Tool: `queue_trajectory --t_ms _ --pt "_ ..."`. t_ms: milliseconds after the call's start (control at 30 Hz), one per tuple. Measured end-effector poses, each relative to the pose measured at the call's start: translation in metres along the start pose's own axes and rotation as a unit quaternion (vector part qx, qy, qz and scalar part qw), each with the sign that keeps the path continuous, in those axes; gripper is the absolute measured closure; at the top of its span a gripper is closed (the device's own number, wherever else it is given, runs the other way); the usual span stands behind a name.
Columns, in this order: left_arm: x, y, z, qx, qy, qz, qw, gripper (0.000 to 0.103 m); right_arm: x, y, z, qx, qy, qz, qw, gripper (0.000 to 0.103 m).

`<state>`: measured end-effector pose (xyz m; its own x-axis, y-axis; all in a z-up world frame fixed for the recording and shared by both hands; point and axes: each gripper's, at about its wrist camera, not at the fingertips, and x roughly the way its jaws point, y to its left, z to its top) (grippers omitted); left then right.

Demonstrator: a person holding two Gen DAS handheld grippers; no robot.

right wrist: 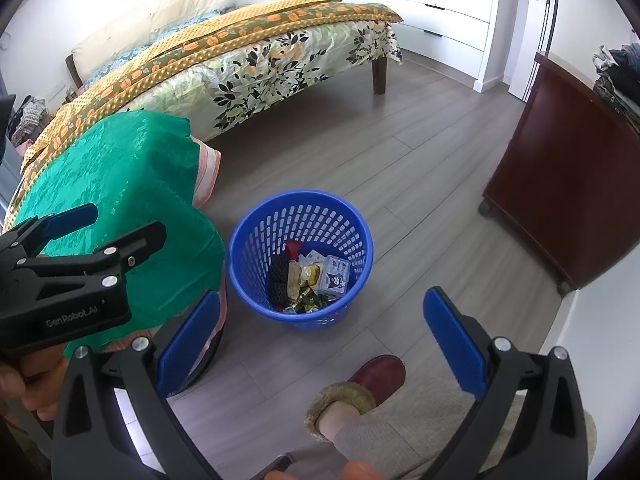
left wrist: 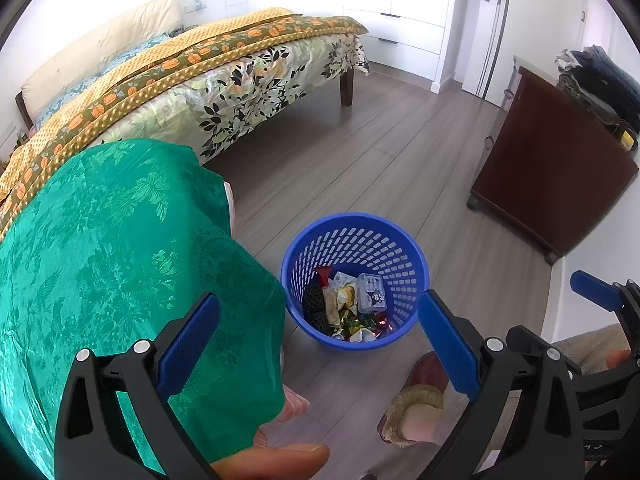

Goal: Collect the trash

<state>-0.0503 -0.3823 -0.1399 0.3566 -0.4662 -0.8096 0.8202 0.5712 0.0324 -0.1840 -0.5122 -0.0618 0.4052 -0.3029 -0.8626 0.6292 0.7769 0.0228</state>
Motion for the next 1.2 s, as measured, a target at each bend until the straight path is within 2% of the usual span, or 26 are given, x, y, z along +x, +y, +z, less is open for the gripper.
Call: queue_trajectory --t_ms 1200 --pt "0.0042 0.0010 -0.0031 -0.002 0.000 0.000 1.0000 0.005 0.0085 -0.0069 0.0024 -0.005 0.010 -0.003 1.000 0.005"
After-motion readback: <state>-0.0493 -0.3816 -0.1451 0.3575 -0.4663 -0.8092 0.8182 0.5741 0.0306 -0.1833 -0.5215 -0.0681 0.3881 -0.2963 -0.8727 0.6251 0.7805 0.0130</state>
